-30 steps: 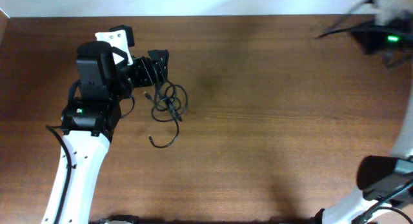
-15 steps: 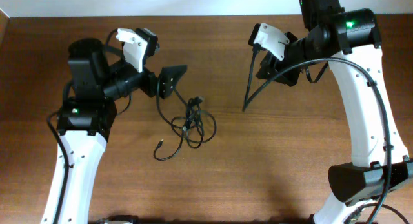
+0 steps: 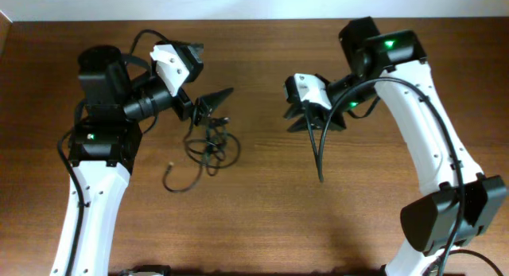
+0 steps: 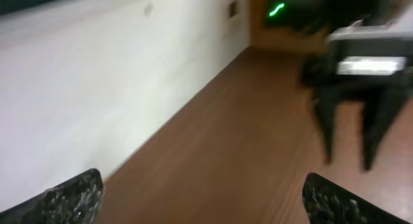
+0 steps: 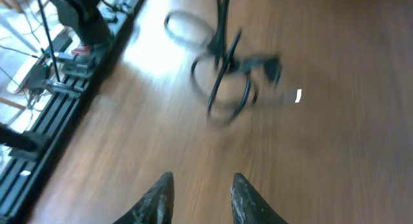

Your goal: Untangle cables

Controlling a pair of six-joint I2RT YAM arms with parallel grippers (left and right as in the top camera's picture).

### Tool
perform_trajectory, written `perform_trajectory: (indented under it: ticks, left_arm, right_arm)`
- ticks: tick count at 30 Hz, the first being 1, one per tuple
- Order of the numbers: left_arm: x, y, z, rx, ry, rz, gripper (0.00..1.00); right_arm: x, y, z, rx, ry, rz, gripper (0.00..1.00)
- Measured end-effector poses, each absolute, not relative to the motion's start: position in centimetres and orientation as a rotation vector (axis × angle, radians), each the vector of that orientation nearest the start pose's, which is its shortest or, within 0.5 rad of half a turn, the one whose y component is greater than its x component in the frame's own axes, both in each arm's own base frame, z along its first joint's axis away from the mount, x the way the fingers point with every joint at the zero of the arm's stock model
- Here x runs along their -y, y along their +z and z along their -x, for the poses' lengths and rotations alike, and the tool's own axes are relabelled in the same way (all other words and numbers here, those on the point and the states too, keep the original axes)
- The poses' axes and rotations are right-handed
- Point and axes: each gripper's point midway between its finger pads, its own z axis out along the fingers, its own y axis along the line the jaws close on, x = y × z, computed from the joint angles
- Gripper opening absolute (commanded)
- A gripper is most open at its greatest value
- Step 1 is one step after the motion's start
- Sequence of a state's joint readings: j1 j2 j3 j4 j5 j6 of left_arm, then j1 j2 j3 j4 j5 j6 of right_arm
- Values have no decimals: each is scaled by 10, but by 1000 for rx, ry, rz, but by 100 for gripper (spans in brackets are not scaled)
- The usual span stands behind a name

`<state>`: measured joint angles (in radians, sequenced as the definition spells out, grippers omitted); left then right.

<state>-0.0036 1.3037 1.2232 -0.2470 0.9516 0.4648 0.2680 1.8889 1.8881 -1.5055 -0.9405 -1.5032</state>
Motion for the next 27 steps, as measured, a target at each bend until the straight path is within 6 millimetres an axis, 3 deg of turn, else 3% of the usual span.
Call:
perform_trajectory:
  ticks: [7,10,12,14,16,22,27]
  left_arm:
    - [164,406,-328,-1168,-741,-1131,99]
    - [167,413,-319,-1141,-798,-1148,99]
    - [169,413,-316,-1146,-835,-1150,99]
    - [169,413,-314,-1148,-852,-1153,99]
    - [170,413,-313,-1151,-862,-1152,99]
    - [169,413,-314,-1197,-904,-1115,93]
    - [164,417,-334,-1317,-917,-950,93]
  right_arm:
    - [-257,266,-307,-1233,998,1827,35]
    - [-273,271,-295,-1163,1034,1844,38]
    - [-286,273,-283,-1120,1067,1867,52]
    - [-297,274,-272,-1083,1094,1888,73]
    - [-308,275,-263,-1041,1106,1911,85]
    - [-321,278,-271,-981,1052,1905,86]
    - [-325,280,-280,-1013,1038,1879,86]
